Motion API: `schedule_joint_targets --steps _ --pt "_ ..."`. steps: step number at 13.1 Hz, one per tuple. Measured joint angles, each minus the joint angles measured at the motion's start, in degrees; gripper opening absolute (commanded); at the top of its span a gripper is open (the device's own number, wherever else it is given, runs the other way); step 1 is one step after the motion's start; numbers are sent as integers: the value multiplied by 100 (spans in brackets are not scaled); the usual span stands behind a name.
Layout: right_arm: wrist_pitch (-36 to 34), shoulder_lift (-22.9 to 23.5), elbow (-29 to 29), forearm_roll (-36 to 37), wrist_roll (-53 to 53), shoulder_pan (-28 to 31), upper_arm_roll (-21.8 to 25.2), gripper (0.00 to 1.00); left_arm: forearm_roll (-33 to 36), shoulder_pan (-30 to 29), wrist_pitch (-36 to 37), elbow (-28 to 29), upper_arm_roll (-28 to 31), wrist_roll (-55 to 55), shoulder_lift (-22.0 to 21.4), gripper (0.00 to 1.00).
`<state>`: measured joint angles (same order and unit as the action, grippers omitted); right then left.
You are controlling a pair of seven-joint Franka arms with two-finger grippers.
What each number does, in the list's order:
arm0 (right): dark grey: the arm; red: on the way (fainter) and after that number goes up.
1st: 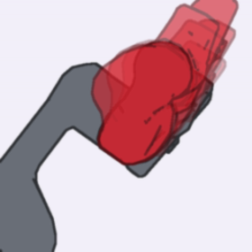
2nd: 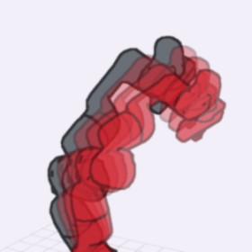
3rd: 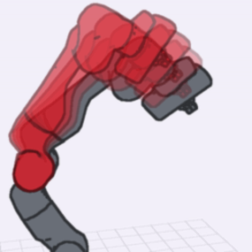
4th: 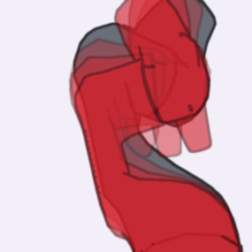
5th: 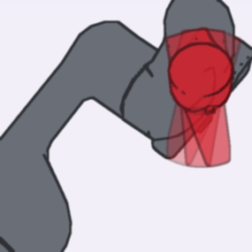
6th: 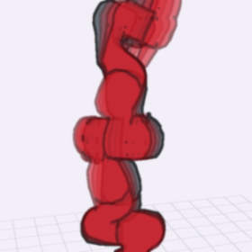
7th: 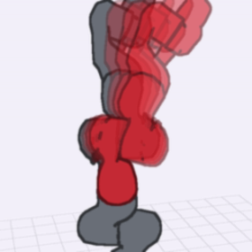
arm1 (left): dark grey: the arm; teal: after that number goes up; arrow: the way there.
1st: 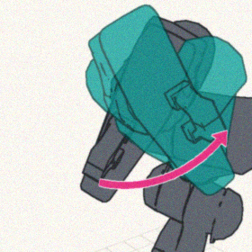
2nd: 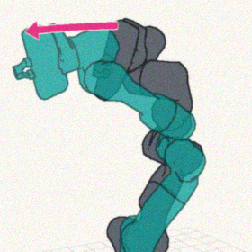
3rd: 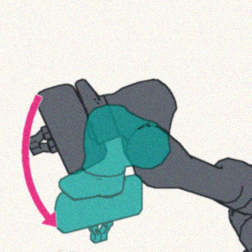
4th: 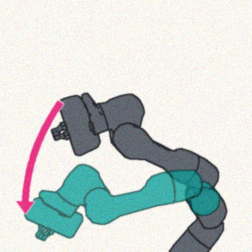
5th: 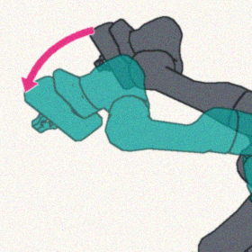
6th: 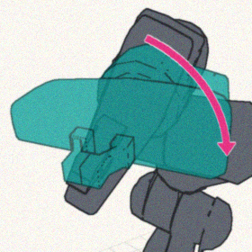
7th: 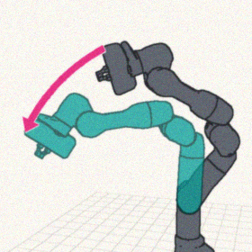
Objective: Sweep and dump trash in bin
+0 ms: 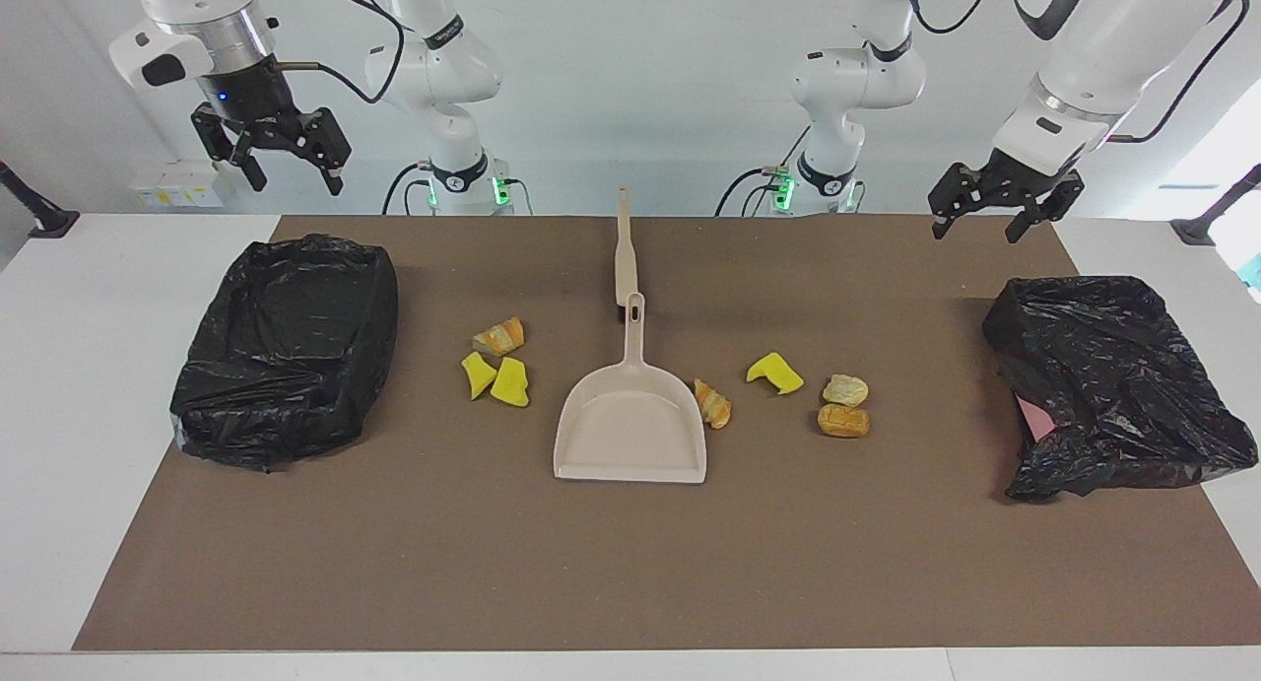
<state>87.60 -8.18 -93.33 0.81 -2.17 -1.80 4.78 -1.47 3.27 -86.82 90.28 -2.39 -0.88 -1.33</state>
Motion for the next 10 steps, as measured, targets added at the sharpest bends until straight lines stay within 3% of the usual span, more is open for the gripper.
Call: schedule_joint_targets --steps 10 --pt "107 -16 4 10 0 -8 -7 100 0 -220 111 0 28 5 -4 100"
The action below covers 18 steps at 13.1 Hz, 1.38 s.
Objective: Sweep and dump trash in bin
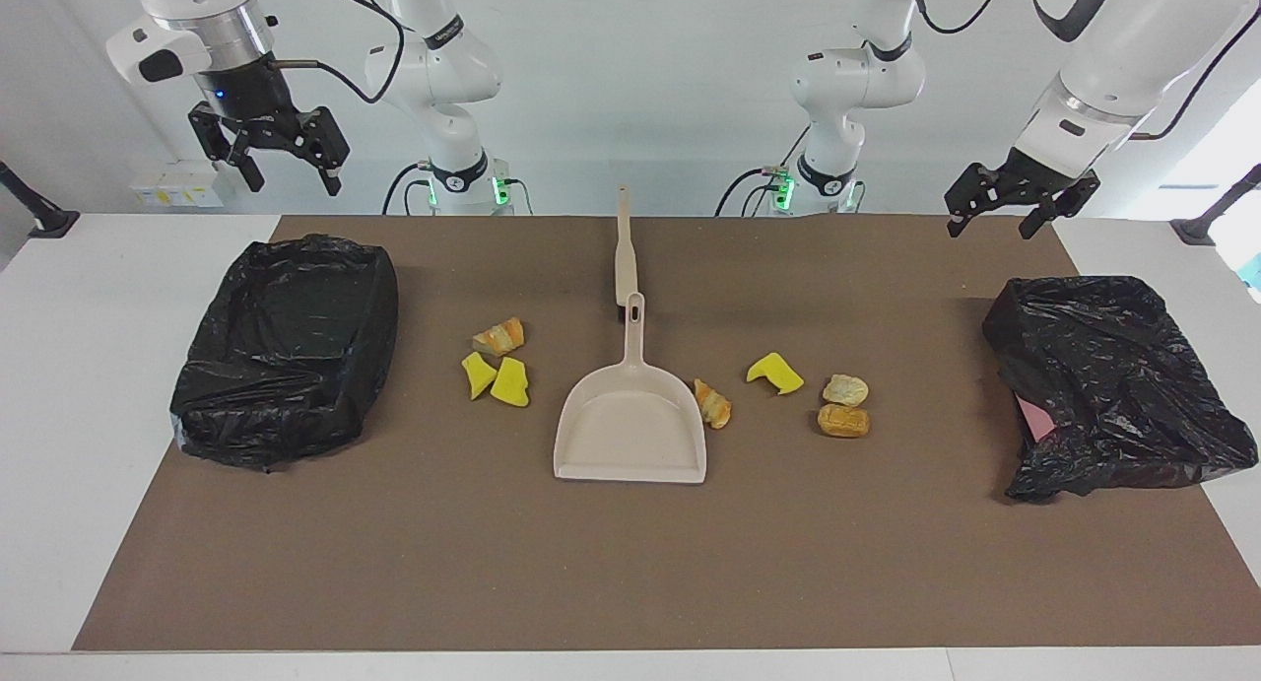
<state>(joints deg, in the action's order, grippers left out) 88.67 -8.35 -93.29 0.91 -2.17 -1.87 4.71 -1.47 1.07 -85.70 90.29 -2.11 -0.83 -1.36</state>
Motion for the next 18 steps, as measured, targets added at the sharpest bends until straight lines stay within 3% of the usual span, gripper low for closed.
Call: schedule_joint_targets --steps 10,18 --pt "-58 -34 -151 -1 0 -14 -39 100 -9 9 2 109 -53 -7 -38 100" --pt "-40 -347 -785 -13 -642 -686 -234 100 -10 12 1 222 -65 -7 -88 100"
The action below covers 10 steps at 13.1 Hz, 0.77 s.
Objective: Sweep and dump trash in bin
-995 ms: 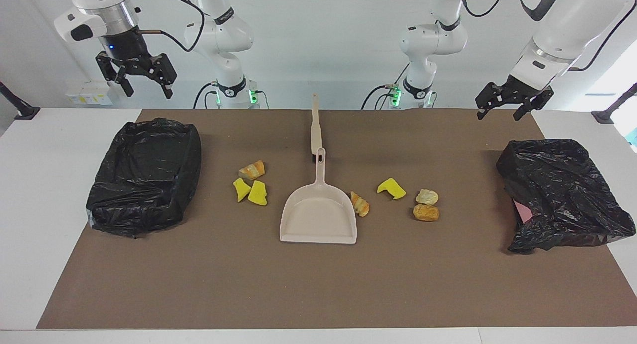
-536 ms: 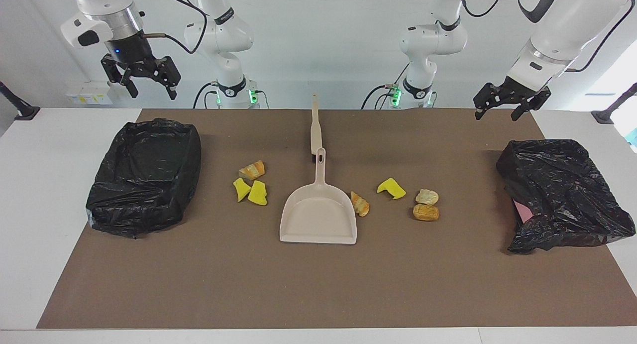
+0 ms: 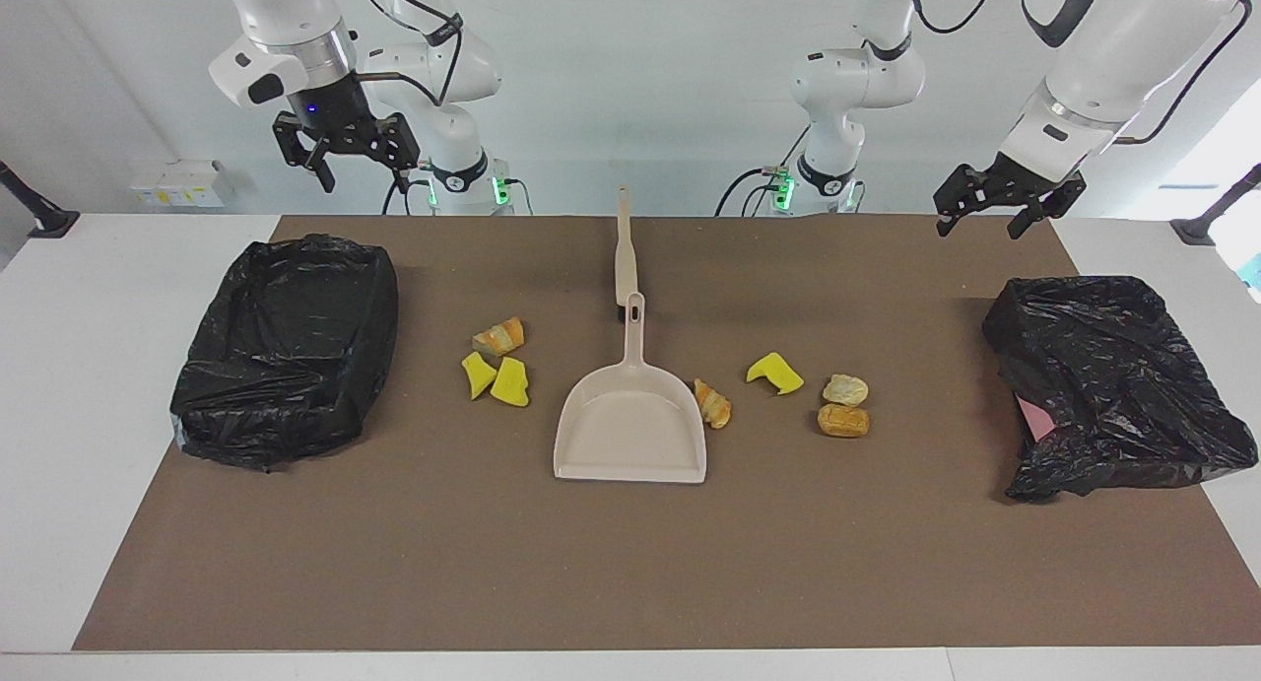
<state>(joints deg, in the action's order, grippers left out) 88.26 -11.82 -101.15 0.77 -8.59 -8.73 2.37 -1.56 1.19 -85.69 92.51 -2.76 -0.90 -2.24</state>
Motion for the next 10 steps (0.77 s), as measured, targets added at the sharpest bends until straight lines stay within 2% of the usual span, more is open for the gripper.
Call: schedule_joint_targets --steps 2,4,7,10 --pt "242 114 -80 -7 -534 -414 -25 100 -30 2 -58 152 -20 0 -22 100" --pt "436 326 -113 -8 -883 -797 -45 100 -71 39 -388 566 -62 -4 -130 100" --pt "949 768 -152 -59 -1583 -1324 -62 100 -202 345 -1473 1691 -84 -4 -533 100" --pt "1881 1485 -214 -246 -2360 -1918 -74 100 -250 720 -2290 2588 -101 -4 -779 100"
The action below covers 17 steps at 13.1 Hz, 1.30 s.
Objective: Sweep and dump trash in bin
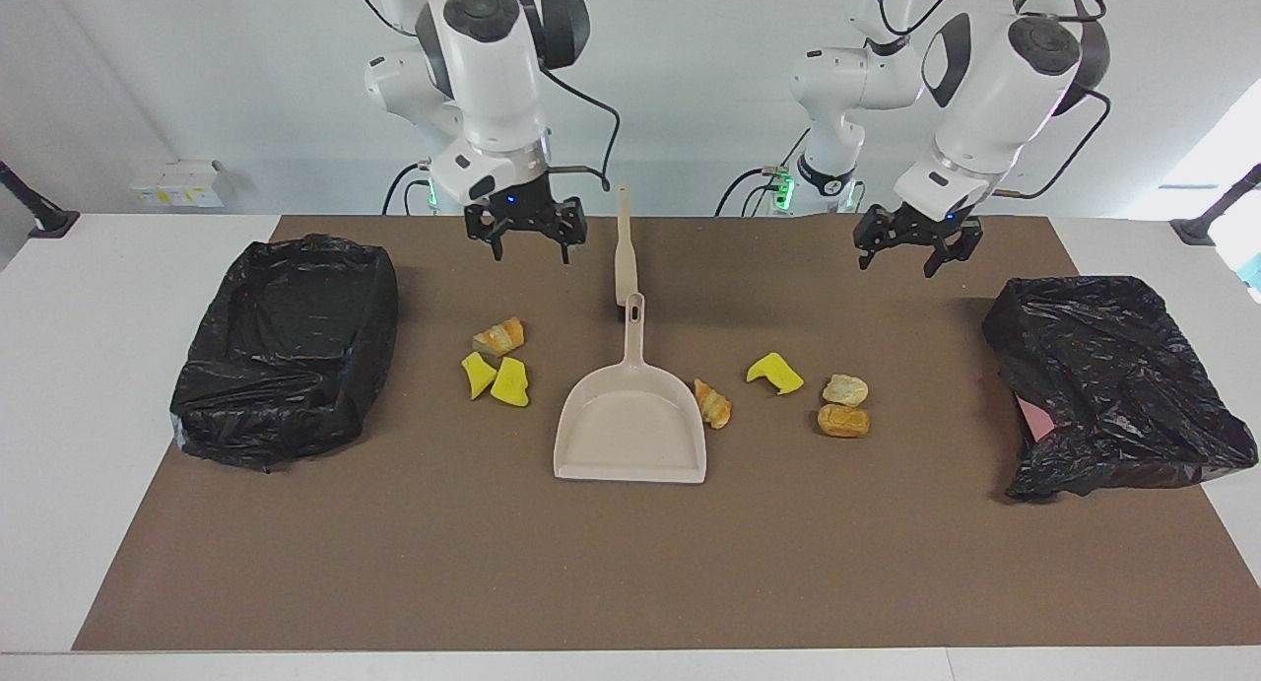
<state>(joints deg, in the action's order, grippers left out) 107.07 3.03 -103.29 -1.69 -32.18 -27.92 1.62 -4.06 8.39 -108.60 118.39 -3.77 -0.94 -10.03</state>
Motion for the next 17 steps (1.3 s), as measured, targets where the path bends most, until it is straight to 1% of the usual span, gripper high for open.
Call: schedule_joint_targets --steps 1,3,5,8,9,10,11,12,13,14,15,17 --pt "321 292 -10 -19 -236 -171 -3 100 -1 113 -245 227 -4 0 -21 100" --pt "765 796 -11 -198 -446 -335 -4 100 -4 335 -833 718 -4 10 -31 100" --pt "987 1103 -28 -394 -446 -434 -4 100 -8 602 -1422 1248 -9 31 -47 100" --pt "1634 1300 -394 -407 -447 -697 -4 100 -20 1172 -2326 1990 -11 467 -79 100" --pt "1802 1328 -517 -407 -447 -759 -4 98 -22 1422 -2637 2221 -15 773 -81 100" --pt "1851 1338 -583 -407 -447 -785 -4 91 -23 1662 -2843 2384 -18 1052 -85 100" --pt "1868 1337 -612 -407 -447 -783 -3 87 -23 1919 -2971 2491 -21 1305 -96 100" --pt "1870 1335 -612 -407 -447 -769 -1 76 -24 2173 -3071 2562 -24 1570 -117 100" --pt "1870 1335 -612 -407 -447 -759 13 52 -25 2412 -3232 2634 -28 1894 -140 100" --pt "1874 1335 -612 -407 -447 -755 30 22 -25 2632 -3437 2712 -40 2202 -153 100" --pt "1879 1335 -612 -407 -447 -747 36 0 -25 2842 -3604 2788 -46 2418 -159 100" --pt "1883 1335 -612 -407 -447 -745 37 0 -25 3197 -3745 2878 -77 2691 -171 100"
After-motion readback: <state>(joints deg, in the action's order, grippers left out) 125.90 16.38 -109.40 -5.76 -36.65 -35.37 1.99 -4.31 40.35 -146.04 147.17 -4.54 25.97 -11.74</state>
